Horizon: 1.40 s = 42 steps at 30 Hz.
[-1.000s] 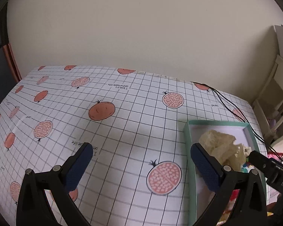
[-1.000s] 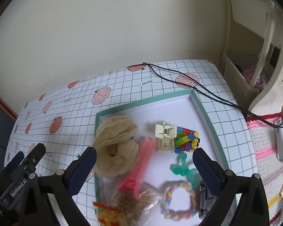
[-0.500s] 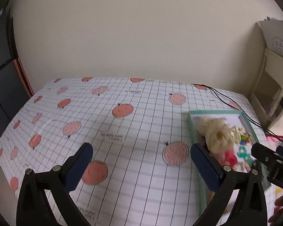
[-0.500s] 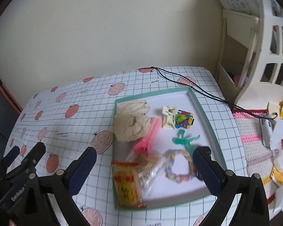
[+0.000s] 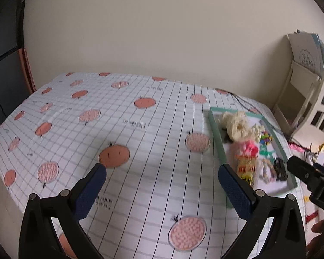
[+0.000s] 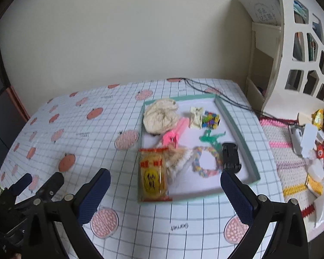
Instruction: Organize objects
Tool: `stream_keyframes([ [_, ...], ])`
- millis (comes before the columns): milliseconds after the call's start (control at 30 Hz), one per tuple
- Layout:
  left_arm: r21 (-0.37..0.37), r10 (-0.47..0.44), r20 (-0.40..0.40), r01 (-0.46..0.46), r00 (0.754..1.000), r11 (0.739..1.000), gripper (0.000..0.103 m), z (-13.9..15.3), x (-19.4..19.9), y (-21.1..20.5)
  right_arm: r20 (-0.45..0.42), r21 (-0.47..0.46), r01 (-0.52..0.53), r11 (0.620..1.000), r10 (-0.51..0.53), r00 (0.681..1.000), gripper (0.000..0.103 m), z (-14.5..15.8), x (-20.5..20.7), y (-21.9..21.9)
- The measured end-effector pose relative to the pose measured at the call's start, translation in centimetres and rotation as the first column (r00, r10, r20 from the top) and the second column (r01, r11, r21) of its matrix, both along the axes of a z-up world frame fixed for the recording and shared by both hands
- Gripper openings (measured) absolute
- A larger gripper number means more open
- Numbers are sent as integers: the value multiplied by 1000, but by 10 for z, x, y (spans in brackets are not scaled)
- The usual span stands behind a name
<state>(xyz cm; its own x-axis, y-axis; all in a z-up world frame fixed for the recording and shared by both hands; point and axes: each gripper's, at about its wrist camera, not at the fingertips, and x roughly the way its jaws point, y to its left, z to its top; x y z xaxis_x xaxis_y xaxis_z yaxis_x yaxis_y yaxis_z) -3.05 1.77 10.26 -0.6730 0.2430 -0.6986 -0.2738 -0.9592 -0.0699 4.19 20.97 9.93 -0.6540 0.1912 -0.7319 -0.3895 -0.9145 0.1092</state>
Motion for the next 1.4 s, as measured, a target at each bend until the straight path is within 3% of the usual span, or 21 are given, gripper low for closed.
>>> stream_keyframes([
  [233, -53, -5, 13, 6, 1000, 999, 103, -32, 21, -4, 55, -63, 10, 998, -6, 998, 103, -51, 16, -6],
  [467, -56, 18, 121, -11, 993, 998, 103, -80, 25, -10, 110, -26, 5, 1000, -2, 994, 103, -84, 21, -14],
  [633, -73, 13, 139, -3, 990, 997, 103, -90, 25, -8, 145, -6, 17, 1000, -16, 989, 103, -100, 20, -11],
  [900, -112, 17, 170, 2, 985, 994, 103, -108, 23, -3, 180, 25, 23, 999, -27, 983, 103, -113, 19, -10],
  [1000, -85, 18, 210, 0, 977, 996, 103, -114, 21, -5, 192, 31, 24, 999, -29, 981, 103, -117, 18, -10],
  [1200, -123, 23, 188, 1, 982, 992, 103, -117, 25, -3, 188, 56, 30, 998, -40, 981, 103, -120, 20, -11],
  [1400, -116, 20, 168, -1, 986, 993, 103, -117, 24, -4, 177, 64, 36, 997, -47, 983, 103, -120, 21, -11],
])
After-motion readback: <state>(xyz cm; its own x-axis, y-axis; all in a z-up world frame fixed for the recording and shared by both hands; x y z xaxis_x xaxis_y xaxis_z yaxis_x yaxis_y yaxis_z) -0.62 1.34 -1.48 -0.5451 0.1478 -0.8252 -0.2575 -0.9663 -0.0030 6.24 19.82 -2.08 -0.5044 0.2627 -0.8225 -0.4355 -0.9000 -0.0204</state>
